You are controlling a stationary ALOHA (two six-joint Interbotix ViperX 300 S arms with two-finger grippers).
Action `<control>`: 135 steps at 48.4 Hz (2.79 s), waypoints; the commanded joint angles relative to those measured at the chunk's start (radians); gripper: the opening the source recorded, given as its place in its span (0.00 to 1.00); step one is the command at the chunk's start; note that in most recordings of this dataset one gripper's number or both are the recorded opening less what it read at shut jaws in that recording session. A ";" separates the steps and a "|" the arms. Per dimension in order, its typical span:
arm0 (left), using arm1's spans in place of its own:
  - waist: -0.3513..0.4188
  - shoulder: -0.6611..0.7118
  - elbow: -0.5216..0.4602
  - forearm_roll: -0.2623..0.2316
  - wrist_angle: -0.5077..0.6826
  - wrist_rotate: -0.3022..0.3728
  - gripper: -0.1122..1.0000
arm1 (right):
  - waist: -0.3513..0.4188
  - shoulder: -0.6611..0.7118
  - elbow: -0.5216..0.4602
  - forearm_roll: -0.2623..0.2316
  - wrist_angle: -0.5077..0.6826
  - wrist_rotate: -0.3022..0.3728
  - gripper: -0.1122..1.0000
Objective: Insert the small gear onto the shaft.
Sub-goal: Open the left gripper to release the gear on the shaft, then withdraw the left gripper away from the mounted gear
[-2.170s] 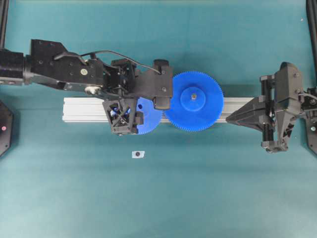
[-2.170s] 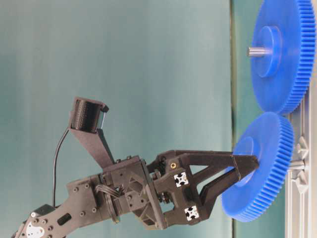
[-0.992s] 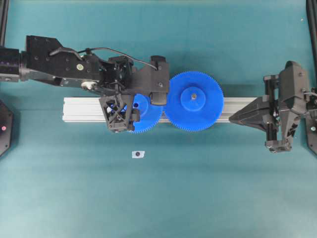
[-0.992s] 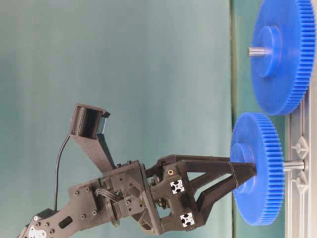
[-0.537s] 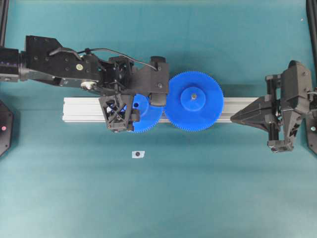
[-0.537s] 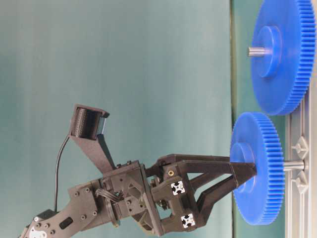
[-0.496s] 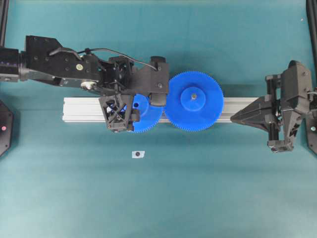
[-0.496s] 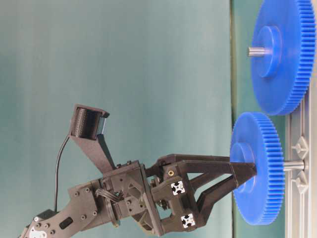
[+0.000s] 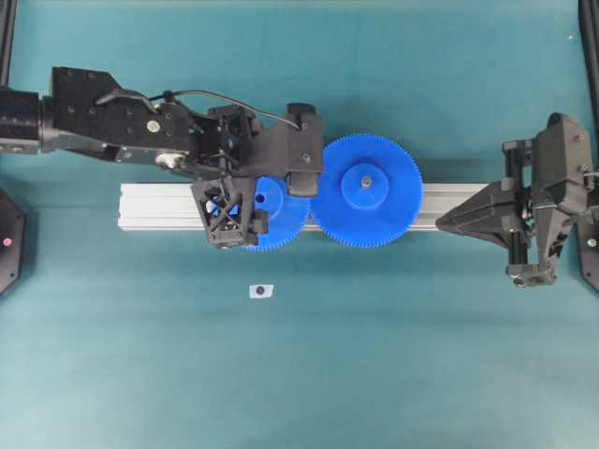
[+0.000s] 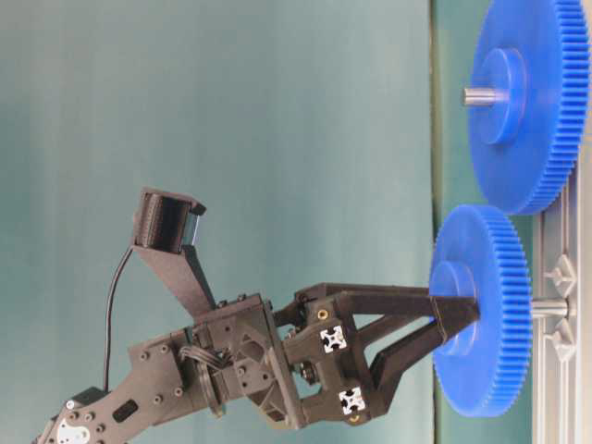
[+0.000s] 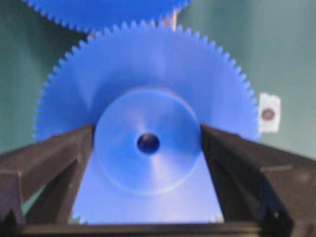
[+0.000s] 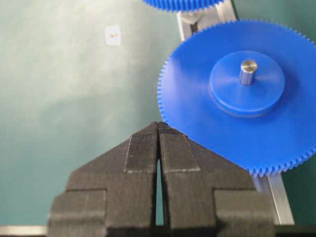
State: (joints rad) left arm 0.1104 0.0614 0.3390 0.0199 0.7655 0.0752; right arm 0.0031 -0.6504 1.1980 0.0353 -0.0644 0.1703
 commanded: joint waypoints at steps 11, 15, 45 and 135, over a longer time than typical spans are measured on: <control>-0.017 -0.043 -0.005 0.003 0.002 -0.012 0.92 | 0.002 -0.005 -0.009 0.000 -0.005 0.012 0.11; -0.018 -0.046 -0.017 0.006 -0.002 -0.011 0.92 | 0.000 -0.005 -0.009 0.000 -0.005 0.012 0.11; -0.018 -0.092 -0.055 0.006 0.003 -0.006 0.92 | 0.000 -0.008 -0.009 0.002 -0.005 0.012 0.11; -0.064 -0.278 0.020 0.006 0.026 -0.061 0.92 | 0.000 -0.160 0.051 0.002 0.009 0.012 0.11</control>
State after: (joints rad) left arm 0.0491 -0.1887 0.3728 0.0215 0.7977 0.0153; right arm 0.0031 -0.7992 1.2517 0.0353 -0.0614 0.1733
